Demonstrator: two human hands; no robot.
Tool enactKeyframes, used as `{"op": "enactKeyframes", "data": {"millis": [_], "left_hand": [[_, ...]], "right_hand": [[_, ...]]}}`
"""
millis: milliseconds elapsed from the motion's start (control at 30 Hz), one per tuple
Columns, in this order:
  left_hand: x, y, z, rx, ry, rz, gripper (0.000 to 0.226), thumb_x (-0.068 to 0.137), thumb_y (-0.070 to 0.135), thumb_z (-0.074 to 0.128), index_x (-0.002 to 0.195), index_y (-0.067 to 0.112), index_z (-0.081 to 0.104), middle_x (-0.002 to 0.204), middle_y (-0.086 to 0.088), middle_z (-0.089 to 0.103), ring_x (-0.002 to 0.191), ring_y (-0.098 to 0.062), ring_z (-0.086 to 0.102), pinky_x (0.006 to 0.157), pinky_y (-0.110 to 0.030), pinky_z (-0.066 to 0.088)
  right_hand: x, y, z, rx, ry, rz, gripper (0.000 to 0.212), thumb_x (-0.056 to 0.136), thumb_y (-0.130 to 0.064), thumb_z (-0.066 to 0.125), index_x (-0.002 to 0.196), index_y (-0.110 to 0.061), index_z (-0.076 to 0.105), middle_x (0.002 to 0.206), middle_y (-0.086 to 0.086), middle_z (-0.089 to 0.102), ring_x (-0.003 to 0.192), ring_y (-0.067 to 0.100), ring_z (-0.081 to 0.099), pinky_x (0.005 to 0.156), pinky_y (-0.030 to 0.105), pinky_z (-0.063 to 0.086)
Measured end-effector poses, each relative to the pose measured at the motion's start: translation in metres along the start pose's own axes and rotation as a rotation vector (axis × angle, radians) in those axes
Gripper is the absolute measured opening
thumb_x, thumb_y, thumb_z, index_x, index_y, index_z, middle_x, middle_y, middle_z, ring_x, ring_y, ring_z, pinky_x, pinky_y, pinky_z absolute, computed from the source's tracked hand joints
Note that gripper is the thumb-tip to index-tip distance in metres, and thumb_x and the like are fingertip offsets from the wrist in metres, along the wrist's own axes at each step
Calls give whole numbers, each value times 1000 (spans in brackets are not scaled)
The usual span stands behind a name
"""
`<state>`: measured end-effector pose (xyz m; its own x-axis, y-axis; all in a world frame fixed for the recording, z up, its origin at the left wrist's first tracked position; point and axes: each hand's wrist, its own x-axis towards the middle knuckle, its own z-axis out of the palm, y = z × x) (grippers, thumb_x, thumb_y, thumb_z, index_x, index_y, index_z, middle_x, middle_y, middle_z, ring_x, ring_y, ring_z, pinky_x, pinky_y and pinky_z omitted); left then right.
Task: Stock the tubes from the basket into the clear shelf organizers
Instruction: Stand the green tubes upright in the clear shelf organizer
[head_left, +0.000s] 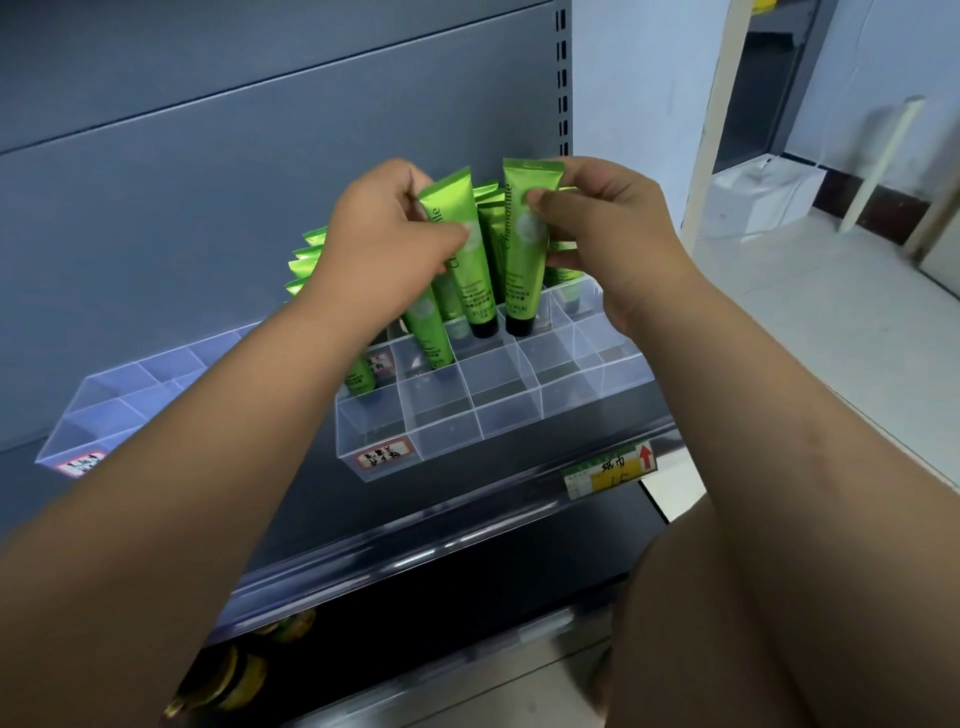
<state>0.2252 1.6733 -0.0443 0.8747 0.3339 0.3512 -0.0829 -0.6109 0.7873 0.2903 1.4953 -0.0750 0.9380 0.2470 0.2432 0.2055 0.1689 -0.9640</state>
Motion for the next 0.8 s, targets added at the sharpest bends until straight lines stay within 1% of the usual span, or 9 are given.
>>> {"op": "enactKeyframes", "data": {"millis": [67, 133, 267, 367, 500, 600, 667, 733, 800], "left_hand": [[4, 2, 0, 43, -14, 21, 27, 74, 21, 79, 89, 28, 57, 95, -18, 70, 82, -33, 73, 65, -56, 61], [9, 4, 1, 108, -42, 54, 30, 70, 23, 77, 92, 34, 59, 90, -10, 72, 81, -30, 72, 67, -52, 61], [20, 5, 3, 230, -87, 126, 18, 74, 14, 77, 86, 22, 65, 73, 1, 65, 68, -23, 66, 66, -43, 59], [25, 2, 3, 355, -89, 176, 21, 78, 16, 80, 91, 15, 64, 81, 0, 62, 72, -20, 58, 66, -34, 48], [29, -4, 2, 468, -107, 220, 25, 79, 19, 80, 98, 14, 65, 95, -5, 66, 87, -25, 61, 72, -35, 48], [28, -12, 2, 516, -103, 238, 22, 78, 15, 77, 98, 18, 67, 93, -1, 66, 85, -23, 60, 70, -31, 46], [27, -17, 1, 504, -96, 245, 17, 79, 8, 71, 91, 20, 70, 87, 2, 67, 83, -21, 64, 73, -31, 51], [27, -19, 0, 482, -74, 258, 21, 81, 1, 63, 86, 20, 72, 79, 7, 66, 82, -18, 66, 75, -30, 54], [27, -22, -1, 499, -69, 274, 23, 81, -1, 61, 84, 20, 72, 79, 7, 66, 81, -18, 67, 75, -29, 54]], "right_hand": [[-2, 0, 0, -18, 1, 3, 17, 91, -9, 67, 104, -15, 75, 101, 21, 73, 80, 23, 68, 82, 55, 58], [-4, 1, 0, -31, 3, 9, 19, 90, -8, 67, 107, -13, 75, 98, 19, 74, 80, 23, 68, 83, 58, 56], [-6, 1, -1, -38, 11, -2, 20, 91, -6, 67, 108, -11, 75, 97, 15, 75, 79, 23, 69, 80, 58, 57], [-6, 1, -1, -33, 19, -15, 20, 91, -5, 66, 109, -10, 74, 95, 13, 76, 81, 22, 71, 80, 54, 59], [-5, 3, -1, -67, 14, -27, 19, 91, -6, 67, 108, -11, 75, 96, 16, 75, 81, 22, 70, 80, 57, 57], [-5, 2, 0, -96, -6, -48, 16, 91, -6, 68, 100, -15, 76, 91, 18, 74, 78, 22, 69, 79, 57, 57], [-5, 2, 2, -115, -16, -63, 15, 91, -6, 68, 97, -18, 76, 95, 24, 72, 78, 23, 69, 78, 56, 58], [-5, 2, 4, -125, -24, -69, 14, 91, -6, 68, 96, -18, 76, 96, 25, 71, 78, 23, 69, 78, 54, 58], [-5, 3, 5, -132, -33, -67, 14, 91, -7, 68, 97, -17, 75, 96, 26, 71, 78, 22, 69, 79, 54, 58]]}}
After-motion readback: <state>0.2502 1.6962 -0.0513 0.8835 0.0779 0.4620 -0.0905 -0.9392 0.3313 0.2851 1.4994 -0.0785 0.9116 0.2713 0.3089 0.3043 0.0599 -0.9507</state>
